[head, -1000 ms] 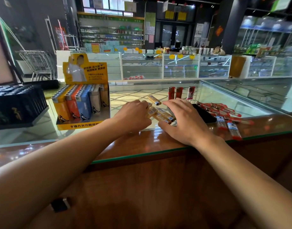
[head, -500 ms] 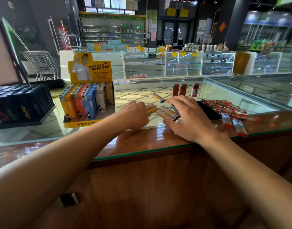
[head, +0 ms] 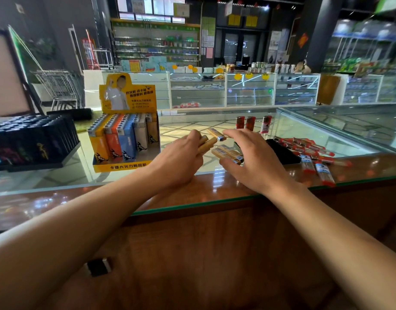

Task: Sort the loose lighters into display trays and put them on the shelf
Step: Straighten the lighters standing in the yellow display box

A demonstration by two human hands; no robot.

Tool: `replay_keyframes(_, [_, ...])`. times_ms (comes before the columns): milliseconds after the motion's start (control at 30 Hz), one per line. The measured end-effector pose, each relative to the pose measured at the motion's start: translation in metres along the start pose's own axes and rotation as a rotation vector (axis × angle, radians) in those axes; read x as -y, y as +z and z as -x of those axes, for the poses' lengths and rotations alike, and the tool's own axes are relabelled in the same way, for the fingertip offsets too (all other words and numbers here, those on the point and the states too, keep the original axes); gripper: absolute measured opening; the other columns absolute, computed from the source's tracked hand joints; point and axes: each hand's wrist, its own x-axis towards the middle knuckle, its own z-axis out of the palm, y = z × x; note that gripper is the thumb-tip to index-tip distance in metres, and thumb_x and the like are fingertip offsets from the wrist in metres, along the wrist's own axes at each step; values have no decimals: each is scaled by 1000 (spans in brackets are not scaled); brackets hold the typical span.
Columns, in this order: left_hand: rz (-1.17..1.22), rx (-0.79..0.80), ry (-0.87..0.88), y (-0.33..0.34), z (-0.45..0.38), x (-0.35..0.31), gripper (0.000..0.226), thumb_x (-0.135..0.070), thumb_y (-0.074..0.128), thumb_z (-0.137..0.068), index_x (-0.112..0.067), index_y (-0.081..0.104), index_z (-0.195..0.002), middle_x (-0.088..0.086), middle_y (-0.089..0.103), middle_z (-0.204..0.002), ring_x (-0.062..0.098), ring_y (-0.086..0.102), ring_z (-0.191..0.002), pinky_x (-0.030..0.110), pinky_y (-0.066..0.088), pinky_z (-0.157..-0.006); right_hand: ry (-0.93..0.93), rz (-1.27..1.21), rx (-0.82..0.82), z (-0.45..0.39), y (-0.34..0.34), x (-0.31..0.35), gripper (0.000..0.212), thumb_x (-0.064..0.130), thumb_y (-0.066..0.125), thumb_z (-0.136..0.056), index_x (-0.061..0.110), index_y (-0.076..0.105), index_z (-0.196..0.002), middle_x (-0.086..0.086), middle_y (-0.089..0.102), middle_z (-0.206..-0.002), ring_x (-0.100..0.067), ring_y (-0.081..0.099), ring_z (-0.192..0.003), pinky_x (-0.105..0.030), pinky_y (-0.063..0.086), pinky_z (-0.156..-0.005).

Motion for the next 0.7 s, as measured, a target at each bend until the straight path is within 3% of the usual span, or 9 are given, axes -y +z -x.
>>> replay_keyframes(133, [97,30,-4,-9,9,3,17,-18,55,-95,-12,45,-107,2,56,-89,24,53,-78,37,43,-67,-160,-98,-92,-11,5,21,40,24,65,-91,20,57,-129,2,60,-119,-14,55,-108,-29,44,-87])
replay_keyframes(267, [253,44,-75,-21,19,7,21,-17,62,-89,-11,53,-107,5,62,-88,28,63,-79,49,54,-76,-172,-169,-151,-21,11,36,18,17,69,-88,15,65,-105,4,62,-96,-12,57,-82,-31,47,-72])
replay_keyframes(367, [399,51,-161,-32,27,14,23,-12,64,-89,-16,54,-109,6,64,-90,22,66,-75,41,60,-69,-145,-201,-182,-27,11,42,12,15,72,-86,14,66,-97,6,60,-88,-14,56,-78,-27,44,-69])
replay_keyframes(467, [599,57,-254,-39,35,23,26,-5,63,-90,-17,54,-112,7,62,-90,17,62,-69,30,56,-62,19,-343,-215,-27,10,43,11,13,71,-87,19,63,-92,12,61,-81,-9,58,-74,-22,47,-66])
replay_keyframes(533, [763,26,-348,-43,40,28,27,-2,62,-89,-16,55,-111,10,59,-89,18,58,-67,30,52,-61,187,-503,-222,-27,13,43,13,15,70,-88,24,61,-87,10,65,-80,-8,62,-75,-29,54,-68])
replay_keyframes(600, [898,-58,-415,-45,42,30,32,3,64,-85,-15,56,-111,14,57,-91,21,55,-68,31,50,-60,299,-623,-196,-26,19,45,11,19,70,-88,25,62,-86,7,67,-80,-11,65,-78,-36,57,-72])
replay_keyframes(700, [986,-229,-444,-45,41,28,29,5,66,-82,-14,56,-101,16,58,-90,23,53,-70,28,48,-55,350,-760,-144,-28,26,56,9,22,73,-86,19,64,-87,3,69,-80,-9,65,-75,-32,53,-71])
